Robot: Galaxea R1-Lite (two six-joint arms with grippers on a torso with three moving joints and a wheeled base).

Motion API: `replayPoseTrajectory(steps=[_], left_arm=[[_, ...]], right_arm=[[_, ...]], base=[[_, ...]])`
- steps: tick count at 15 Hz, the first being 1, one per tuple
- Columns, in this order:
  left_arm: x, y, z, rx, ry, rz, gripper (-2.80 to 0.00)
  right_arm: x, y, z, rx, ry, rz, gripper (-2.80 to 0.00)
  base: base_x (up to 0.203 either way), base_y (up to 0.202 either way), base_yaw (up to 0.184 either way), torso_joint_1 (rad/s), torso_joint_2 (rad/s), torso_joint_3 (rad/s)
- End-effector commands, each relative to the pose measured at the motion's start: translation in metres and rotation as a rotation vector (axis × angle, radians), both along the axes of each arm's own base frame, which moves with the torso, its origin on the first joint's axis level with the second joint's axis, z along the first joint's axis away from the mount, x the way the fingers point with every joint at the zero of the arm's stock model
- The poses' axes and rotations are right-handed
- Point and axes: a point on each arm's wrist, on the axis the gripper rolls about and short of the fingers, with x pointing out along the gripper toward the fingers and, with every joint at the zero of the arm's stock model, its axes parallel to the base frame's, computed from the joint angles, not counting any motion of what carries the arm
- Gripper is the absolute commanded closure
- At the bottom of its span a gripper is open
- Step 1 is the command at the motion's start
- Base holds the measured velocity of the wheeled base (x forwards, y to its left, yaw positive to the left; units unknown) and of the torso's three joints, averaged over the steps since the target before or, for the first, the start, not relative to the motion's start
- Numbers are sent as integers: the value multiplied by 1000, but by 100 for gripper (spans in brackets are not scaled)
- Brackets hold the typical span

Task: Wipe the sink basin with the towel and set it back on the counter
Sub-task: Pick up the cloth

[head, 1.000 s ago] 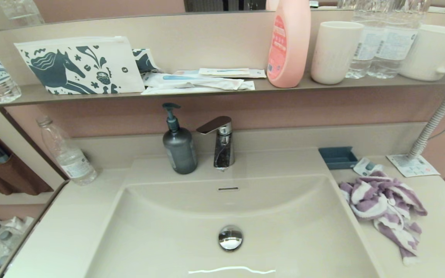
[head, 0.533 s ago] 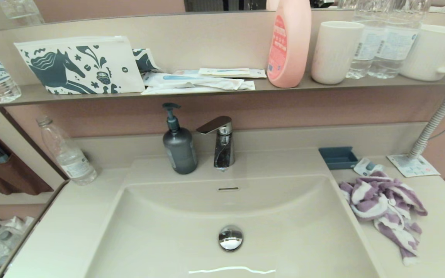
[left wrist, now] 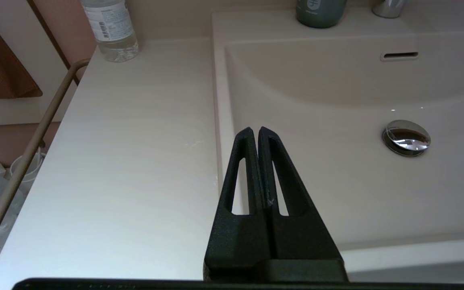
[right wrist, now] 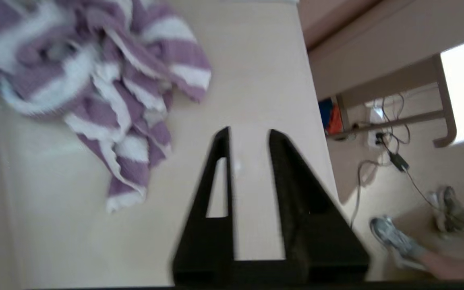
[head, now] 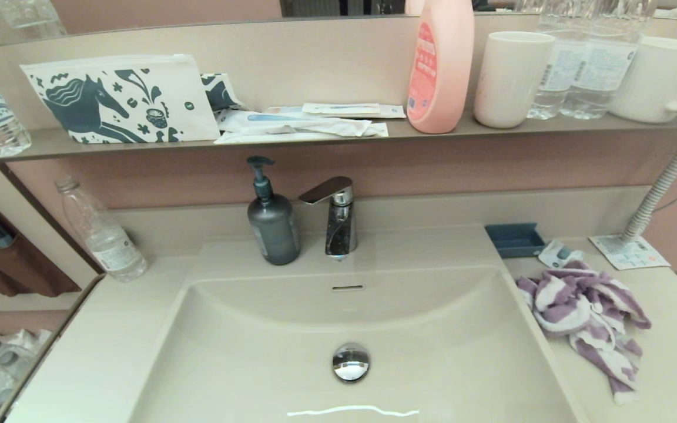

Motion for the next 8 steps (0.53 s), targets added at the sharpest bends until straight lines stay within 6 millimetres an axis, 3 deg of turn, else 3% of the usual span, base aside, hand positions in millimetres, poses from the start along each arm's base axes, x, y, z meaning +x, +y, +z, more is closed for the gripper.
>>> replayPoseTrajectory(steps=[1,5,8], left_arm=[[0,0,0,0,2,0,0],[0,0,0,-1,2,0,0],[0,0,0,0,2,0,0]], right_arm=[[16,-1,-11,12,88,14,-280],[38,1,-17,11,208,71,-280],[51,8,-28,104,249,254,-280]], base=[[0,0,0,0,0,0],[0,0,0,0,0,0],[0,0,0,0,0,0]])
